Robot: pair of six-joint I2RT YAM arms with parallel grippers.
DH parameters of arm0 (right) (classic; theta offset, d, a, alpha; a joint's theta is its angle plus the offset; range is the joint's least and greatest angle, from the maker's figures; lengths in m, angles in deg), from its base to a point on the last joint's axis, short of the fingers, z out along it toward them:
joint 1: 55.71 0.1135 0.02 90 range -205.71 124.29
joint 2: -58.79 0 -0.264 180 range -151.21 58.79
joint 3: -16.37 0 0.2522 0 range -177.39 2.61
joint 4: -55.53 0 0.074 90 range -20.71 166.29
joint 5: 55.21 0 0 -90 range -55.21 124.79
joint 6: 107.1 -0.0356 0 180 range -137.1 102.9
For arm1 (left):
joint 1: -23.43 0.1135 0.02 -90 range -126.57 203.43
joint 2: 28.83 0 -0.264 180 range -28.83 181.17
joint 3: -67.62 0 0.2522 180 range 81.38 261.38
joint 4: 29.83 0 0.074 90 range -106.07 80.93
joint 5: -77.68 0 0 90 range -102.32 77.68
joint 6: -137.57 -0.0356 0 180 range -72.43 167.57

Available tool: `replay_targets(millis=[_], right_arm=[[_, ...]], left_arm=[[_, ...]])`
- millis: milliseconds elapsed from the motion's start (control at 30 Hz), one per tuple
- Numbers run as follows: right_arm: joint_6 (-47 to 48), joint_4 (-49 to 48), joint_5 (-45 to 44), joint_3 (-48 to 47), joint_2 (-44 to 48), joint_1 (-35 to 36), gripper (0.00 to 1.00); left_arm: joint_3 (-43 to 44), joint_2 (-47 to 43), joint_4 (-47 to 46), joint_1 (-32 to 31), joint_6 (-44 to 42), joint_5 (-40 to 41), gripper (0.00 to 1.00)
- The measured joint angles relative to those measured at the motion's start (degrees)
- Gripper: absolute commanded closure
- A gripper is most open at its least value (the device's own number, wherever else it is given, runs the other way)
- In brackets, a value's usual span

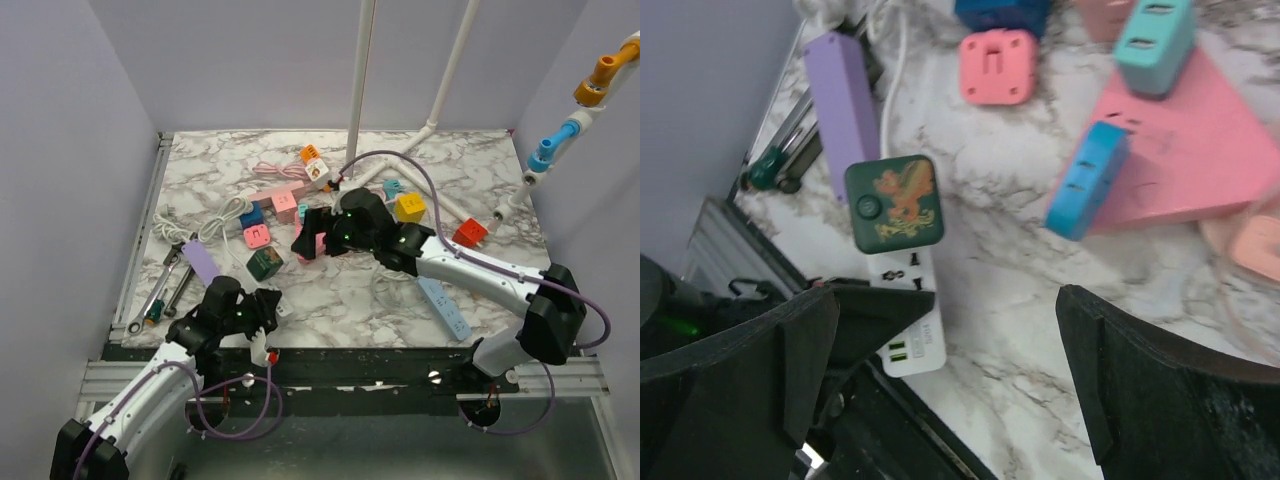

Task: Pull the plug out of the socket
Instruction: Remove the plug from the socket.

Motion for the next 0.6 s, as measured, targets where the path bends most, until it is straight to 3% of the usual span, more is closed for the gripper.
replay_targets(millis=[233, 600], right_arm=[[-0.1, -5.9, 5.2, -3.2, -8.1, 6.4, 0.0], [2.1, -9.5, 5.6, -10.0, -18.2, 9.4, 0.0]], left_arm=[[-2.3, -7.7, 0.8, 0.1, 0.5, 0.0, 1.0], [-2.3, -11.6, 2.3, 0.1, 2.0, 0.0, 1.0]])
